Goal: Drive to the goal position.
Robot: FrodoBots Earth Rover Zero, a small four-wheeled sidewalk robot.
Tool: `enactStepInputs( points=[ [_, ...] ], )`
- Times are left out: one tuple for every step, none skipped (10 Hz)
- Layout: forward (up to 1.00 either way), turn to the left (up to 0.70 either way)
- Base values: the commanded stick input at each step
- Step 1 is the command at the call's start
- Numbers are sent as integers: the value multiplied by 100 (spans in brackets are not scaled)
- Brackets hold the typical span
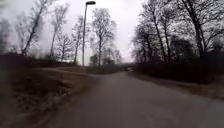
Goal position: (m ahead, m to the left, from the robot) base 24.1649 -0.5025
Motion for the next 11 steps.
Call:
enactStepInputs(
  points=[
    [70, 12],
    [70, 11],
    [70, 7],
    [70, 3],
    [70, 0],
    [70, 3],
    [70, 8],
    [70, 13],
    [70, 14],
    [70, 14],
    [70, 12]
  ],
)
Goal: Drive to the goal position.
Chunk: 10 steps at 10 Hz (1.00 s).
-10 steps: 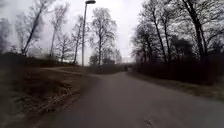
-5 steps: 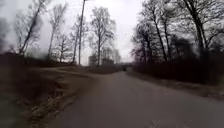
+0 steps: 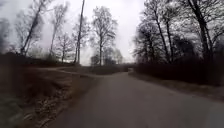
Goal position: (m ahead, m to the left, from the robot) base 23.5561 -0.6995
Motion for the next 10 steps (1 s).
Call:
enactStepInputs(
  points=[
    [70, 8],
    [70, 3],
    [70, 0],
    [70, 0],
    [70, 2],
    [70, 7],
    [70, 11],
    [70, 14],
    [70, 14],
    [70, 10]
  ],
)
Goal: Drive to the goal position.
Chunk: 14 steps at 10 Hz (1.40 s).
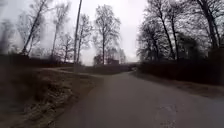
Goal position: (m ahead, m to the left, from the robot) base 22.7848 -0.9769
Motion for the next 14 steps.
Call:
enactStepInputs(
  points=[
    [70, 6],
    [70, 2],
    [70, 0],
    [70, 0],
    [70, 0],
    [70, 0],
    [70, 0],
    [70, 0],
    [70, 0],
    [70, 0],
    [70, 0],
    [70, 0],
    [70, 0],
    [70, 0]
  ],
)
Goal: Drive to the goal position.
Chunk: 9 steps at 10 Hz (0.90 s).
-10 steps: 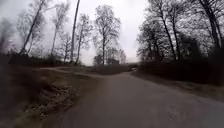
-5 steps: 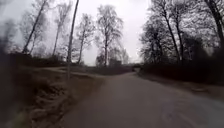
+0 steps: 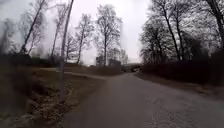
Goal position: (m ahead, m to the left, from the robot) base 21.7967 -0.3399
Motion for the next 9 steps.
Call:
enactStepInputs(
  points=[
    [70, 0],
    [70, 0],
    [70, 0],
    [70, 0],
    [70, 0],
    [70, 0],
    [70, 0],
    [70, 0],
    [70, 0]
  ],
)
